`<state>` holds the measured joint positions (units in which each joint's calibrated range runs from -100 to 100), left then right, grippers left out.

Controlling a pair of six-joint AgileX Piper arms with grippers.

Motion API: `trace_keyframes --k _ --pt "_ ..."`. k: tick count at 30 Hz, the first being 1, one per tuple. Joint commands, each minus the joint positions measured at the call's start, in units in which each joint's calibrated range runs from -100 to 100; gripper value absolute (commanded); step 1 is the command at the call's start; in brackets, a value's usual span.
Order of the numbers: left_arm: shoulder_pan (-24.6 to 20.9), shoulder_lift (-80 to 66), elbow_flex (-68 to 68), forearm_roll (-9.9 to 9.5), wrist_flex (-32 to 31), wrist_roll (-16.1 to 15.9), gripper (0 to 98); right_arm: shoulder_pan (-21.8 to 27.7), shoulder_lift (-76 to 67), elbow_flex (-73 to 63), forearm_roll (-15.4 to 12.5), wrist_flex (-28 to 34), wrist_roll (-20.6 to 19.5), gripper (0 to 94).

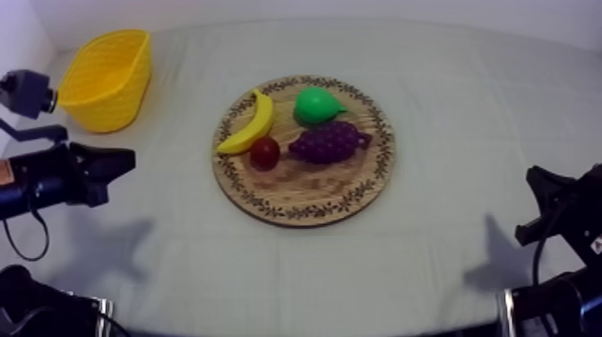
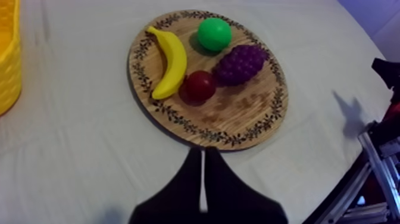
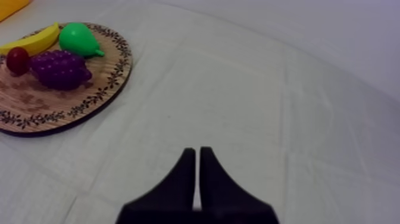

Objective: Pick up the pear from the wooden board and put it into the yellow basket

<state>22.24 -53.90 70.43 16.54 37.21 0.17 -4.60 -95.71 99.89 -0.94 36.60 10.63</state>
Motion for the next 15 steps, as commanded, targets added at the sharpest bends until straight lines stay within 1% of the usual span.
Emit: trace_keyframes --k 1,5,8,12,15 --pt "0.41 7.95 -5.70 -0.09 0.15 -0.03 0.1 0.00 -0.04 0.00 -0.01 0.01 0.04 0.4" --pt "1.52 16.11 -13.01 -0.17 1.23 -0.04 0.0 0.00 -0.04 0.00 -0.01 0.01 0.04 0.4" --pt "2.04 22.25 -18.74 -0.51 3.47 0.46 0.0 0.00 -0.04 0.00 -0.01 0.01 0.04 0.4" --pt "2.92 30.98 -27.40 -2.32 7.69 2.59 0.0 0.00 -0.04 0.00 -0.01 0.01 0.04 0.4" --pt "3.37 37.89 -34.41 -3.96 11.22 4.79 0.0 0.00 -0.04 0.00 -0.01 0.01 0.04 0.4"
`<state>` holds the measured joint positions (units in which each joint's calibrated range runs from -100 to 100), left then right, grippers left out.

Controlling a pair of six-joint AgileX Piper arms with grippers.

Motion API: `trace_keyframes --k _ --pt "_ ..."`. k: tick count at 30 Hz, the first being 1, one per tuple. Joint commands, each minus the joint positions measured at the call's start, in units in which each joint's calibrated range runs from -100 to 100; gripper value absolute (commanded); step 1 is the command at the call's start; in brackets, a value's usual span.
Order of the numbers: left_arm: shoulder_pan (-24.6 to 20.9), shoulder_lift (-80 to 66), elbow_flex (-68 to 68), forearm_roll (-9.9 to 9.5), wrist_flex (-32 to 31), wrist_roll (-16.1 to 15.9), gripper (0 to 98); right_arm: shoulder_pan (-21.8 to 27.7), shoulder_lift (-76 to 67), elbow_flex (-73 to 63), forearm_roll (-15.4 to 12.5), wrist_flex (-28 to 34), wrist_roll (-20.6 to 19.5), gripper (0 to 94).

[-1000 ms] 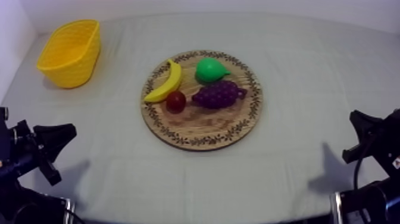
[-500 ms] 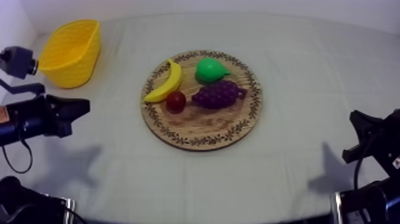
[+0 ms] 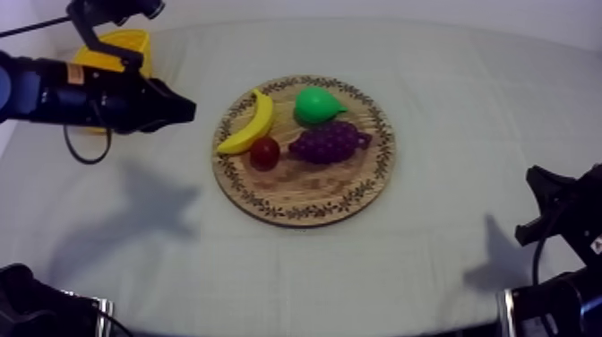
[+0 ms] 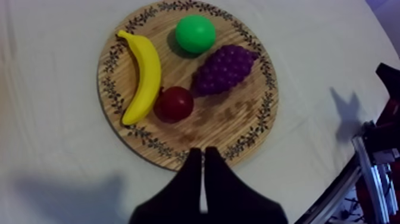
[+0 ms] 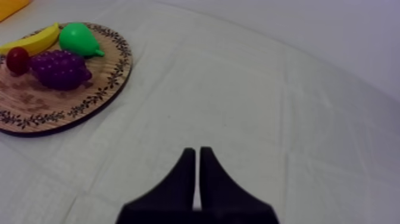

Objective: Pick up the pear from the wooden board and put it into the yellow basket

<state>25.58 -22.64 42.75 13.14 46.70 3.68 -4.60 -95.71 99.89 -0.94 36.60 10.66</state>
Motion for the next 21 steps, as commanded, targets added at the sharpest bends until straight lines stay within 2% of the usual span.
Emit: trace_keyframes --k 1,7,12,21 --pt "0.11 8.91 -9.17 -1.09 2.90 2.01 0.0 0.00 -0.04 0.00 -0.01 0.01 0.01 0.4" --pt "1.06 21.94 -24.96 -4.61 11.12 6.28 0.0 0.00 -0.04 0.00 -0.01 0.01 0.01 0.4" --pt "2.16 32.26 -40.35 -6.25 19.68 8.22 0.0 0.00 -0.04 0.00 -0.01 0.01 0.01 0.4" --pt "3.06 48.88 -68.26 -5.89 30.89 7.75 0.0 0.00 -0.04 0.00 -0.01 0.01 0.01 0.4"
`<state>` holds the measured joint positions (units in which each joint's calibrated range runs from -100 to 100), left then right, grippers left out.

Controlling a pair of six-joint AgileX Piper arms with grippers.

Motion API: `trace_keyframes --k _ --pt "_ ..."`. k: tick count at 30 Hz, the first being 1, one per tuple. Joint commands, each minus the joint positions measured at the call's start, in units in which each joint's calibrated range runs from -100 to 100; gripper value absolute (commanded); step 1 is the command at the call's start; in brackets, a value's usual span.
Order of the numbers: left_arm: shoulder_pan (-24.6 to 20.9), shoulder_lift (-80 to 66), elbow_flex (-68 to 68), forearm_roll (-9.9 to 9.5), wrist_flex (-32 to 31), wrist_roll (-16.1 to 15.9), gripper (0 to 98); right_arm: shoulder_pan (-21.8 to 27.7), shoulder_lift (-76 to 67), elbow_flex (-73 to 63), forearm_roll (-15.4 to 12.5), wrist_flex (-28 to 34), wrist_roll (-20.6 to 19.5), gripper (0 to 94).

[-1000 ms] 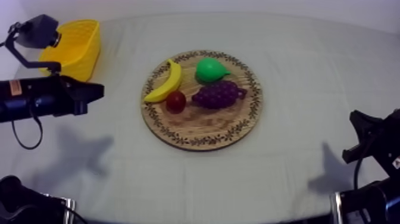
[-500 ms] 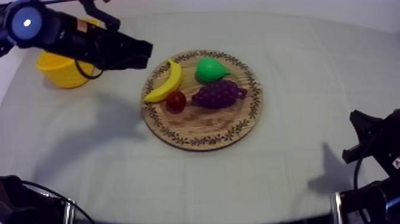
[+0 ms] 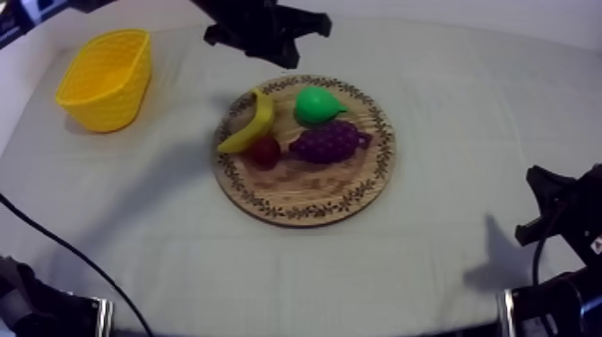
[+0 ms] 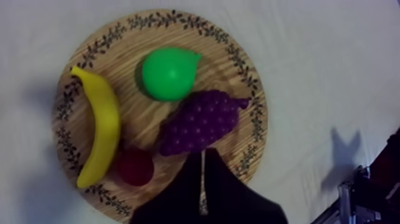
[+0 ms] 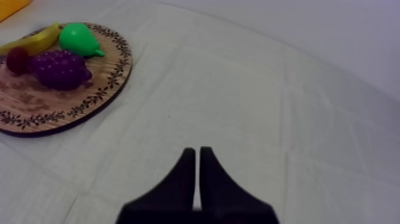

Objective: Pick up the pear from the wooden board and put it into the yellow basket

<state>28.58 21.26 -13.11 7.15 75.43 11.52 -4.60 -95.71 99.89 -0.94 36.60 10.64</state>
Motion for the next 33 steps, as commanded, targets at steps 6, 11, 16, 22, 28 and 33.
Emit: trace_keyframes --k 6,11,16,22,28,33 --pt "0.62 12.17 -28.03 -0.17 8.56 -0.90 0.0 0.00 -0.04 0.00 -0.01 0.01 0.03 0.4" --pt "-0.01 15.31 -33.13 0.11 10.77 -2.38 0.0 0.00 -0.04 0.00 -0.01 0.01 0.03 0.4" --pt "-0.87 16.30 -32.98 0.26 11.47 -6.54 0.0 0.00 -0.04 0.00 -0.01 0.01 0.03 0.4" --pt "-1.17 16.12 -31.57 -0.15 12.72 -19.15 0.0 0.00 -0.04 0.00 -0.01 0.01 0.03 0.4" --pt "-1.19 15.72 -31.18 1.74 14.45 -31.25 0.3 0.00 -0.04 0.00 -0.01 0.01 0.03 0.4" --pt "-0.70 15.74 -32.19 0.62 17.15 -39.09 1.0 0.00 -0.04 0.00 -0.01 0.01 0.03 0.4"
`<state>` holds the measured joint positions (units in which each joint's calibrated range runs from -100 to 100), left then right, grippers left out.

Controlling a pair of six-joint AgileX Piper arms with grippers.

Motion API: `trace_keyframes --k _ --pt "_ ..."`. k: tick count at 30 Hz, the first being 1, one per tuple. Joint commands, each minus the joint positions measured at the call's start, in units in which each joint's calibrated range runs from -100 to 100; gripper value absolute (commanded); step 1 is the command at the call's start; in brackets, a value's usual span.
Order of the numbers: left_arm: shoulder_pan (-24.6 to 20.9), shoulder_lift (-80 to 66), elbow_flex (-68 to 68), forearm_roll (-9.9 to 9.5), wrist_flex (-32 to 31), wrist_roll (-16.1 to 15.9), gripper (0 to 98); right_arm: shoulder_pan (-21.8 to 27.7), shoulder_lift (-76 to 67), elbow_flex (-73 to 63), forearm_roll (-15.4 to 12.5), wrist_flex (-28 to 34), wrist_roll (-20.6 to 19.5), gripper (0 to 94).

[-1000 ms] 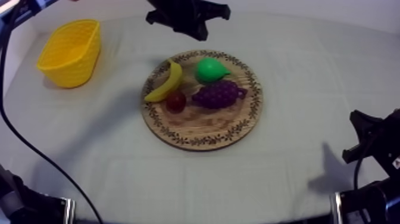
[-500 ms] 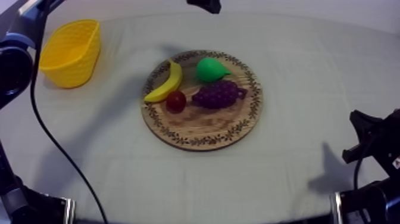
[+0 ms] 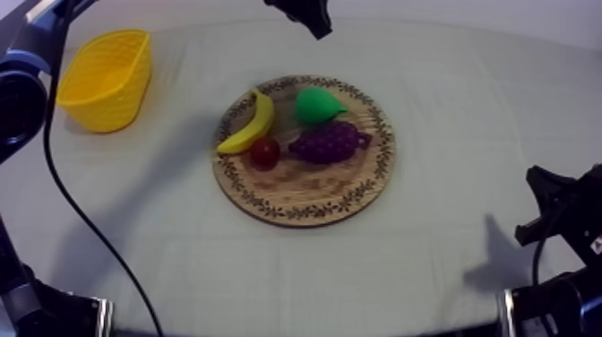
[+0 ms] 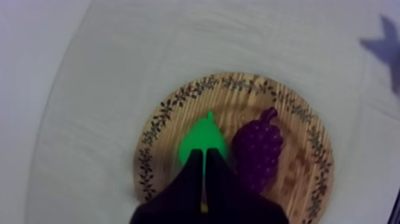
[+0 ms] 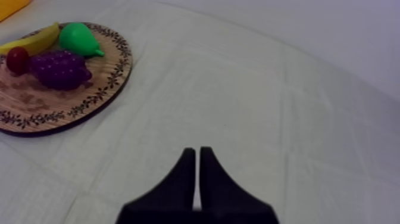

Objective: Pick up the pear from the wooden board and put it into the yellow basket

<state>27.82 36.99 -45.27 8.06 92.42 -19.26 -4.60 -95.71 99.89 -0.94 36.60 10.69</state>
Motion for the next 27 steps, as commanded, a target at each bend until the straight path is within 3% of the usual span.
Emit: trace_keyframes --k 1,5,10,27 --pt "0.20 -0.04 -0.11 -0.65 0.37 -9.13 1.1 0.00 -0.04 0.00 -0.01 0.01 -0.02 0.4" --pt "0.47 -0.54 -0.22 -1.12 0.35 -10.53 1.5 0.00 -0.04 0.00 -0.01 0.01 -0.02 0.4" --pt "0.16 -0.95 0.22 -1.04 0.17 -9.75 7.9 0.00 -0.04 0.00 -0.01 0.01 -0.02 0.4" --pt "-1.19 -1.03 4.13 -1.08 3.40 -5.02 63.6 0.00 -0.04 0.00 -0.01 0.01 -0.02 0.4"
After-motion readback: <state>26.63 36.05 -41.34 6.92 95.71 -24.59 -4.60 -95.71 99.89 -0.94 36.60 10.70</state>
